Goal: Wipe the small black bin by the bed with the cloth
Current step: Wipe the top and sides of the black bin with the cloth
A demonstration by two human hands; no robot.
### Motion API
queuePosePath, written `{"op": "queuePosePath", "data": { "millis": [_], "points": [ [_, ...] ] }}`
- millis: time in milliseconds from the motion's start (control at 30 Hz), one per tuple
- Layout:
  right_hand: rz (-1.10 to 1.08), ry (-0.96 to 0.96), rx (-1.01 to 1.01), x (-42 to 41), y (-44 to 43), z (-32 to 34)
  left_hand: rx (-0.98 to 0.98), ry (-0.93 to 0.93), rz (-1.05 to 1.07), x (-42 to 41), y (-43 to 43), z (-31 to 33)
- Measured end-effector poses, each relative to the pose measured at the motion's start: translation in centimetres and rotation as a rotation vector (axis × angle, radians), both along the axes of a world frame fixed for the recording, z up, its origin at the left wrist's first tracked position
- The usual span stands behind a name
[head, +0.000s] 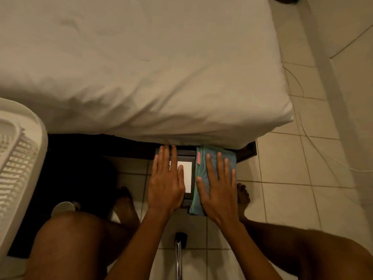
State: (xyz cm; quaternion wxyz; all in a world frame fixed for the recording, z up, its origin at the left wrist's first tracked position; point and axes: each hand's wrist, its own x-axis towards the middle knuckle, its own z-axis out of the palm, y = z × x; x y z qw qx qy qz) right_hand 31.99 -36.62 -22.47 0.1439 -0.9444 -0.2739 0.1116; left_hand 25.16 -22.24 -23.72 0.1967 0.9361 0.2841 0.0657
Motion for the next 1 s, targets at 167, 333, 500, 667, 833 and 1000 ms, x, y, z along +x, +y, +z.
{"op": "queuePosePath", "data": {
  "millis": [167,333,500,667,833,1000],
  "points": [
    [-0.051,0.016,0.022,1.0,2.9,-0.2,0.001,0.016,0.051,0.4,-0.2,-0.4],
    [0.152,0.059,0.0,-0.2,-2.5,0.5,-0.009,0.025,0.052,0.3,-0.2,0.0],
    [-0.055,0.023,-0.006,2.4,2.0,0.3,-0.012,0.027,0.057,0.3,-0.1,-0.2],
    [0.13,0.054,0.022,-0.3,-2.5,0.6,0.015,0.052,0.071,0.4,-0.3,0.1],
    [-0.126,0.008,0.019,1.6,2.0,0.1,0.015,0.061,0.087,0.6,-0.4,0.0],
    [0.09,0.079,0.047,-0.8,-2.6,0.2,0.012,0.064,0.076,0.5,-0.6,0.2]
  ]
}}
